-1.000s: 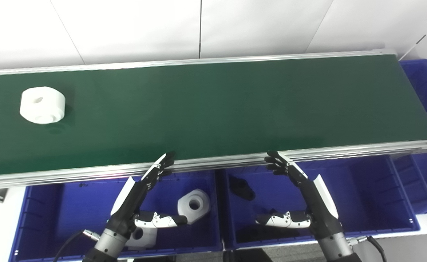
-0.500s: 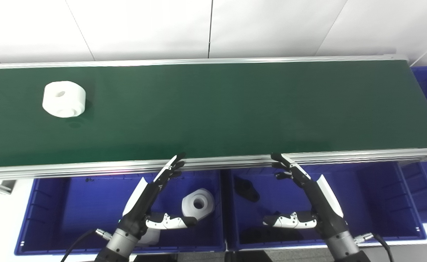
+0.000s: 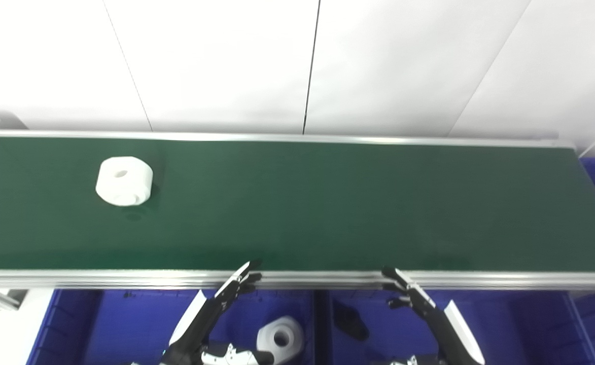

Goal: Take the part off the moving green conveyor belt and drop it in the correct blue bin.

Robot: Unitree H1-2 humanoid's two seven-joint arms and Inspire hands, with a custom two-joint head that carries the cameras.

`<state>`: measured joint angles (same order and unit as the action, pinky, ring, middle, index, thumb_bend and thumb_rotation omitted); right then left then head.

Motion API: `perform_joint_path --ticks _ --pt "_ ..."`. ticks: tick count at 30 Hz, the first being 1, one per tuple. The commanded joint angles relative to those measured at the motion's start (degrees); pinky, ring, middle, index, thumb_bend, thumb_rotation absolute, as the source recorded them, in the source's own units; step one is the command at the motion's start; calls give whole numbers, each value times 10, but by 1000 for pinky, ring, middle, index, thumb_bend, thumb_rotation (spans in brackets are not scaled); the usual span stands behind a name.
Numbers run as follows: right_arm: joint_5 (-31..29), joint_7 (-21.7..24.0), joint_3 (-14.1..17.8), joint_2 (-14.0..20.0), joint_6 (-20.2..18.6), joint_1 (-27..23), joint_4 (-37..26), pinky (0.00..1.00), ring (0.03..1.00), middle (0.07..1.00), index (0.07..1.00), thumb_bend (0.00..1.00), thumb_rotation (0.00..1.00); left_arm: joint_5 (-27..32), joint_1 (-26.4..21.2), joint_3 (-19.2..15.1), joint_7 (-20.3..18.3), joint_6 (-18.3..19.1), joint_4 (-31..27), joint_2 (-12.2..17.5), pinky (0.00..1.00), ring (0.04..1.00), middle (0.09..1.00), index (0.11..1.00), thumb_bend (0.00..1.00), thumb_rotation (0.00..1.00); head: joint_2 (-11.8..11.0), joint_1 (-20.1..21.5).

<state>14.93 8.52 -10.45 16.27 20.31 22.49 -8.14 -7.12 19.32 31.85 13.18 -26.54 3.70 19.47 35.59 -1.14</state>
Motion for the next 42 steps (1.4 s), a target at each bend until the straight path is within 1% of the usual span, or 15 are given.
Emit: perform_joint_path --ticks 1,8,12,13,14,17,21,22,25,26,27,28,32,35,42 --pt "2 -8 1 2 37 6 -10 712 834 887 906 1000 391 -19 -4 11 29 -4 -2 13 869 935 979 947 895 396 1 -2" --pt "3 -7 -2 0 34 32 -37 719 825 874 893 992 362 -38 9 56 96 -4 -30 51 874 945 982 948 902 410 31 -5" --pt "20 -10 -2 2 38 48 -54 704 807 868 893 979 356 -26 25 70 99 -4 -57 68 895 956 985 950 902 389 46 -8" --pt "41 -11 -2 2 34 51 -61 698 802 865 892 976 353 -25 28 71 98 -4 -64 71 900 958 985 950 903 388 61 -7" --pt "56 -12 -1 3 30 53 -66 703 794 853 890 967 361 -25 31 72 98 -4 -69 73 909 962 986 949 909 388 61 -7" --pt "66 -10 -2 2 25 56 -77 710 786 839 887 955 367 -17 37 69 88 -4 -82 78 924 975 989 953 898 365 85 -1" --pt "40 4 -3 2 4 49 -88 728 807 859 904 941 368 -19 38 59 84 -4 -90 77 931 975 989 958 886 371 108 2" --pt "35 7 -2 2 -3 48 -92 728 813 866 906 940 364 -18 39 55 80 -4 -93 77 933 973 990 959 884 380 127 3" --pt "29 11 1 1 -13 44 -103 726 821 875 911 945 376 -18 42 41 69 -4 -103 73 934 973 990 962 876 400 139 6" --pt "25 14 2 1 -20 43 -109 726 821 875 911 946 377 -17 43 34 63 -4 -110 71 934 973 989 963 874 401 153 6" --pt "22 16 3 0 -25 42 -113 735 827 877 909 951 384 -15 45 29 57 -4 -115 69 931 971 989 963 867 395 153 6" --pt "18 18 3 0 -31 41 -118 739 831 880 909 955 391 -16 46 22 51 -4 -121 67 913 961 986 959 864 398 167 8" --pt "20 21 5 -3 -43 41 -132 737 832 884 907 965 399 -18 53 -6 24 -4 -137 54 894 947 981 954 873 399 173 8" --pt "19 22 5 -6 -56 41 -142 733 827 880 903 978 410 -13 58 -24 2 -4 -147 46 887 945 980 953 878 397 189 15" --pt "29 22 2 -10 -68 44 -155 739 826 873 903 983 419 -14 62 -53 -31 -4 -156 29 882 941 979 954 879 398 190 19"
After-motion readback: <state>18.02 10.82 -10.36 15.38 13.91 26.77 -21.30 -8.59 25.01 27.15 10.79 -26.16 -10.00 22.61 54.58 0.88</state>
